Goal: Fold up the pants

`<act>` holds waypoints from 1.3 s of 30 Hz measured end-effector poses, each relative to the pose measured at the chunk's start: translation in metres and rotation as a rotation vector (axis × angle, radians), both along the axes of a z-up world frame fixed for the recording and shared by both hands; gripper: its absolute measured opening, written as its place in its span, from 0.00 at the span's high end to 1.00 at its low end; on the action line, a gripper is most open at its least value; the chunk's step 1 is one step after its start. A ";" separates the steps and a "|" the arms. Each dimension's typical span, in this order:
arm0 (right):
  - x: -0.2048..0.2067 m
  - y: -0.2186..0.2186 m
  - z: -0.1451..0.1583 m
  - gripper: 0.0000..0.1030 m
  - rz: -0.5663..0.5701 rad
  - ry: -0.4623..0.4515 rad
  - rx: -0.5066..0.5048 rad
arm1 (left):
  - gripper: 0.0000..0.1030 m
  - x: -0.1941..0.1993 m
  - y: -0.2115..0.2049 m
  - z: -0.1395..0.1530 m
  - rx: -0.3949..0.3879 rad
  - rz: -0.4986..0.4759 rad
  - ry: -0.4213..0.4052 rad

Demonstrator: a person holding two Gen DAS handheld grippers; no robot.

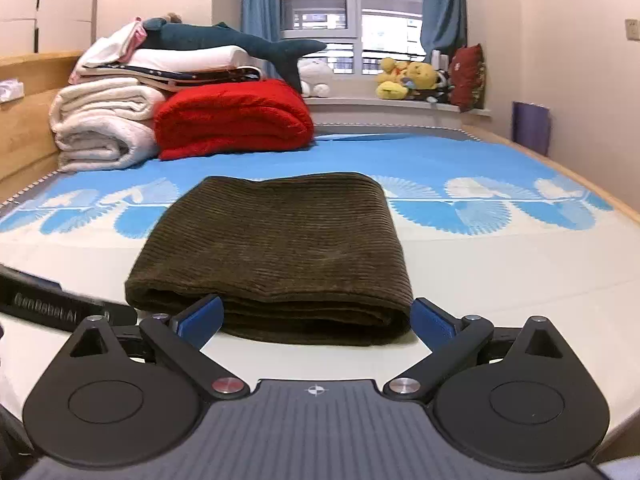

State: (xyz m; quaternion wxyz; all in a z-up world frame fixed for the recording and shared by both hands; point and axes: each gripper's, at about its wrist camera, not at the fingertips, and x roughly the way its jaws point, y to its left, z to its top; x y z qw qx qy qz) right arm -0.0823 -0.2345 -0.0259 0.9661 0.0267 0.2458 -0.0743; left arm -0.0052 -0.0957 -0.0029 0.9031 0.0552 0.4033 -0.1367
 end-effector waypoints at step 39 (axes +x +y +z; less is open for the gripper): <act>0.008 0.008 -0.009 0.03 -0.041 0.026 -0.022 | 0.00 0.001 0.004 -0.008 0.007 0.005 -0.015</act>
